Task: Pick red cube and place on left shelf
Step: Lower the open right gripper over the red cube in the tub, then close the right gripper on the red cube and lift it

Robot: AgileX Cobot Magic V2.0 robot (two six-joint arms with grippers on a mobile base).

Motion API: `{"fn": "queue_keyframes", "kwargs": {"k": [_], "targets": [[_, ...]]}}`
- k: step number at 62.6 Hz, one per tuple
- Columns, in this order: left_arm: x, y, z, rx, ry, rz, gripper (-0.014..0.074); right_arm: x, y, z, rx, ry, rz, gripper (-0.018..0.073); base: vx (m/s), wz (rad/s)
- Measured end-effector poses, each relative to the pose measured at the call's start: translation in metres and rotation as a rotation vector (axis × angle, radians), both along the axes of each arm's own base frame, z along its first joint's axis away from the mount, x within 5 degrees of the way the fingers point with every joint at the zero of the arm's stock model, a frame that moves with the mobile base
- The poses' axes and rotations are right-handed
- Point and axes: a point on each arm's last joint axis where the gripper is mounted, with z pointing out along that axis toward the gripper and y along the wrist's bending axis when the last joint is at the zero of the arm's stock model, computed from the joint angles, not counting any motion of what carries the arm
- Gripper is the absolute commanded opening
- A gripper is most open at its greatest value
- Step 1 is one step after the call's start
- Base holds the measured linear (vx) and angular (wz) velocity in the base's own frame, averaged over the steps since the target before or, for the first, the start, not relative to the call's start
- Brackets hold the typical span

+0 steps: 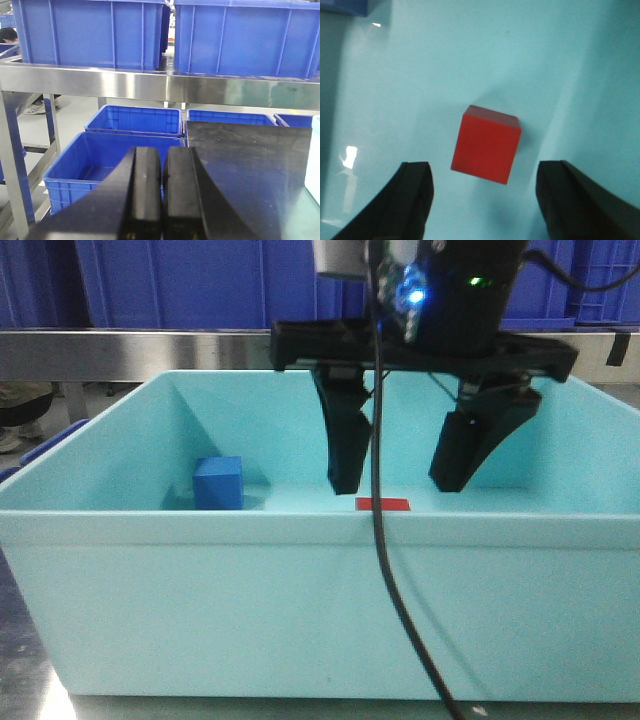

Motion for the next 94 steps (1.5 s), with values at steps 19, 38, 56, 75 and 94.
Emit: {"fn": "queue_keyframes", "kwargs": {"k": [19,38,56,75,94], "targets": [[0.000,0.000,0.000,0.000,0.000,0.000,0.0102,0.012,0.009,-0.031,-0.028,0.039,-0.025,0.0543,0.00,0.00],[0.000,0.000,0.000,0.000,0.000,0.000,0.0102,0.016,0.012,-0.043,-0.048,0.042,-0.020,0.0321,0.00,0.00],[0.000,0.000,0.000,0.000,0.000,0.000,0.0102,0.018,0.012,-0.041,-0.047,0.034,-0.020,0.0120,0.00,0.00],[0.000,0.000,0.000,0.000,0.000,0.000,0.0102,0.018,0.006,0.030,0.030,-0.155,-0.005,0.0120,0.00,0.00],[0.000,0.000,0.000,0.000,0.000,0.000,0.0102,-0.024,-0.052,0.127,-0.008,-0.517,0.014,0.0120,0.00,0.00]]}}
